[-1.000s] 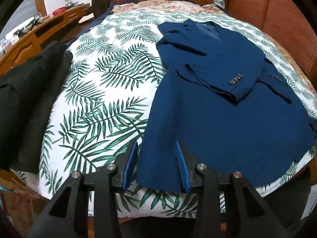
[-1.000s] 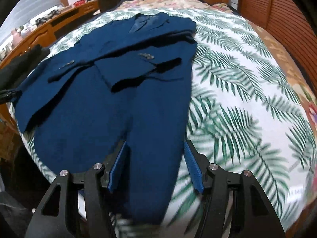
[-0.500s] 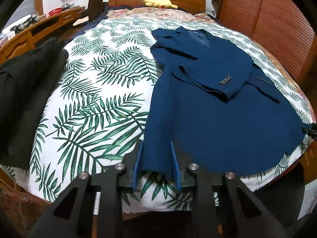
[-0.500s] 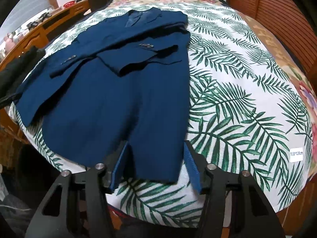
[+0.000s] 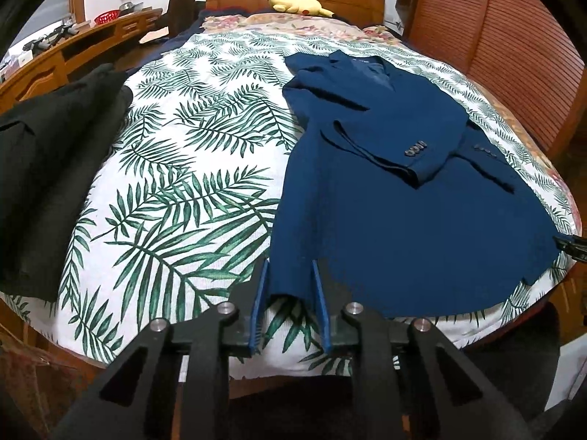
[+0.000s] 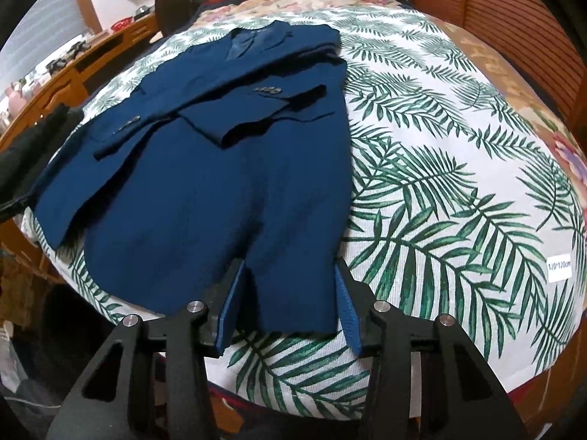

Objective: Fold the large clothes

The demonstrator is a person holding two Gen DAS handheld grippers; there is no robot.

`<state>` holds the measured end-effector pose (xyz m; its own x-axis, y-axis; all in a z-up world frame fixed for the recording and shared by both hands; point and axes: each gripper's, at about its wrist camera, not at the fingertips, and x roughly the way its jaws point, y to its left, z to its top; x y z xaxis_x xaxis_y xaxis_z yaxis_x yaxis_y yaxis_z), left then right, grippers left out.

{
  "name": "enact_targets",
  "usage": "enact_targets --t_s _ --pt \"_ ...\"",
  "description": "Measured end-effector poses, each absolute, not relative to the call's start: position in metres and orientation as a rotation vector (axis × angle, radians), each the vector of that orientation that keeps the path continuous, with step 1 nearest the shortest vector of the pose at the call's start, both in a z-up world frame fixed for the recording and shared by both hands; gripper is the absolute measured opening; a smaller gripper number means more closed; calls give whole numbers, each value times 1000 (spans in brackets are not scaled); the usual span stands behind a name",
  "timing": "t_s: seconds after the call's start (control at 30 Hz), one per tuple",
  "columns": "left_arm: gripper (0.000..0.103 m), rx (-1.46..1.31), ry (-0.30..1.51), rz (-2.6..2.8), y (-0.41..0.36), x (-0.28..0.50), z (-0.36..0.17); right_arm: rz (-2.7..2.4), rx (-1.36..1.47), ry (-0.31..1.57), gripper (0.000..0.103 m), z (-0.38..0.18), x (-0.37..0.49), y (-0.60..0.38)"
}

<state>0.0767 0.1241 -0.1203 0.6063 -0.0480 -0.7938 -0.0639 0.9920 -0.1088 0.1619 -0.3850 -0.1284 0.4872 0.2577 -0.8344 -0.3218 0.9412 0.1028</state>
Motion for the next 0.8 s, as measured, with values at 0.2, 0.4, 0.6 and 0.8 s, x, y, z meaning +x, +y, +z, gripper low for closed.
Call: enact_targets --t_s 0.2,0.4,0.6,0.8 --pt "22 -129 931 6 124 76 -121 352 -59 999 47 -129 158 -386" --pt "2 -105 899 -13 114 74 -110 352 -90 985 31 -127 157 -382" --pt "1 -76 774 -58 94 63 -63 404 -59 914 3 -105 157 -382" --pt "1 -52 652 -106 79 56 -11 461 -45 774 1 -61 151 -372"
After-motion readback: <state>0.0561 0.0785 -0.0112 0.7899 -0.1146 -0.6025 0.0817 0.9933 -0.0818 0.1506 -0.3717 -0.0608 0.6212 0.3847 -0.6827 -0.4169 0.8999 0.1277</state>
